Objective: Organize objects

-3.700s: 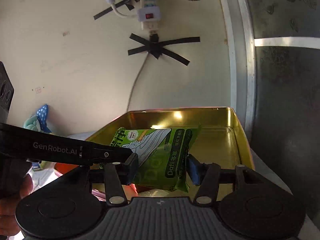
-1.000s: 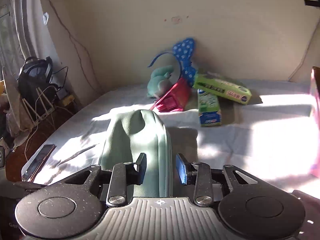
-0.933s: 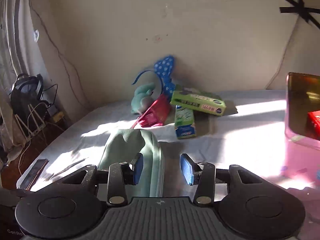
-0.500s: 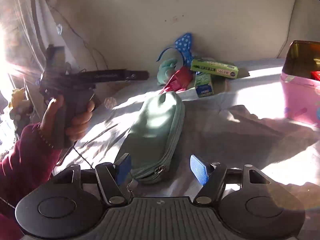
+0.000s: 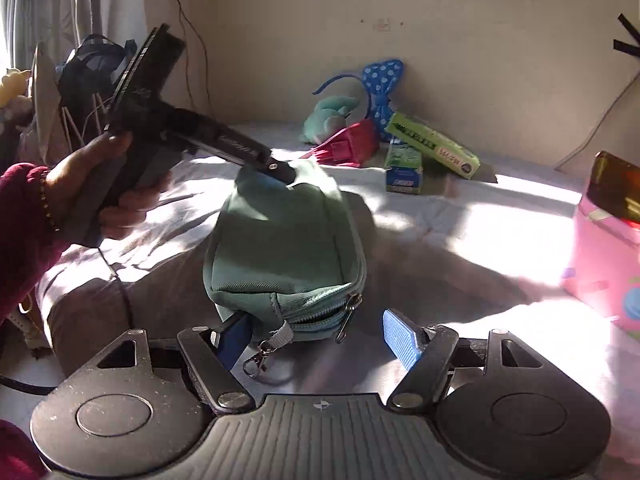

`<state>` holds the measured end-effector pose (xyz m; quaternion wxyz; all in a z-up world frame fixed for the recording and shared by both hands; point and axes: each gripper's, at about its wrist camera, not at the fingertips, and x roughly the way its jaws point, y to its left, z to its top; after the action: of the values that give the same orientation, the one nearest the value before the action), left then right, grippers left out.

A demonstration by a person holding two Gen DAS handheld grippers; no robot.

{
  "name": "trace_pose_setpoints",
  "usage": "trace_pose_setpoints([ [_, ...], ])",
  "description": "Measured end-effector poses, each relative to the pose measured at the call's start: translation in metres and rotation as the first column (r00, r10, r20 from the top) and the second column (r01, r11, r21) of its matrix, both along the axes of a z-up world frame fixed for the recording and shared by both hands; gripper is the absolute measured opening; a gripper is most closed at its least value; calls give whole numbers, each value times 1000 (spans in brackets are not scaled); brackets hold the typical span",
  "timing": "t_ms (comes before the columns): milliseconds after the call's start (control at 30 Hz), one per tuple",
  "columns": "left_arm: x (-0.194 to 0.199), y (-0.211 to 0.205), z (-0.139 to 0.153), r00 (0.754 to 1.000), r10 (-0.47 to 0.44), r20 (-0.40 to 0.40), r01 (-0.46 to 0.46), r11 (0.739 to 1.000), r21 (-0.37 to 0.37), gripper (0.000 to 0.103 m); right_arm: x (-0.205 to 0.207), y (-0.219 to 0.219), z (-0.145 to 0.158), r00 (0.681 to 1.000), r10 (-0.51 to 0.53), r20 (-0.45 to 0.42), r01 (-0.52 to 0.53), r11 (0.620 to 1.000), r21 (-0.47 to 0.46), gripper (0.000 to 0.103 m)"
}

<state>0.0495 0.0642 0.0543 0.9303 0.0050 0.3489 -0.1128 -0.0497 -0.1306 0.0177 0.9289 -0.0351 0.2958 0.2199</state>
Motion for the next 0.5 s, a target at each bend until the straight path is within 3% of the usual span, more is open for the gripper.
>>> trace_pose_setpoints([
  [67, -23, 7, -2, 999, -32, -30, 30, 997, -72, 49, 0, -25, 4, 990, -127, 57, 129, 991, -19, 67],
  [167, -47, 12, 1, 999, -36, -14, 34, 993, -114, 53, 2, -64, 9, 981, -192, 15, 189, 974, 124, 69],
  [233, -55, 15, 6, 1000, -16, 9, 17, 990, -140, 64, 1, -77, 10, 980, -198, -4, 195, 962, 193, 69],
  [267, -54, 16, 9, 1000, 3, 19, -1, 989, -148, 74, 1, -79, 11, 982, -190, -15, 188, 956, 227, 69],
  [300, -51, 17, 11, 999, 20, 32, -15, 989, -148, 77, 2, -80, 10, 984, -175, -32, 177, 949, 262, 69],
  [467, -30, 9, 6, 999, 36, 16, -34, 991, -130, 74, 10, -70, -2, 981, -134, -137, 176, 914, 367, 70],
  [500, -26, 6, 1, 1000, 30, 6, -29, 992, -119, 69, 12, -68, -5, 978, -130, -163, 185, 905, 383, 70],
])
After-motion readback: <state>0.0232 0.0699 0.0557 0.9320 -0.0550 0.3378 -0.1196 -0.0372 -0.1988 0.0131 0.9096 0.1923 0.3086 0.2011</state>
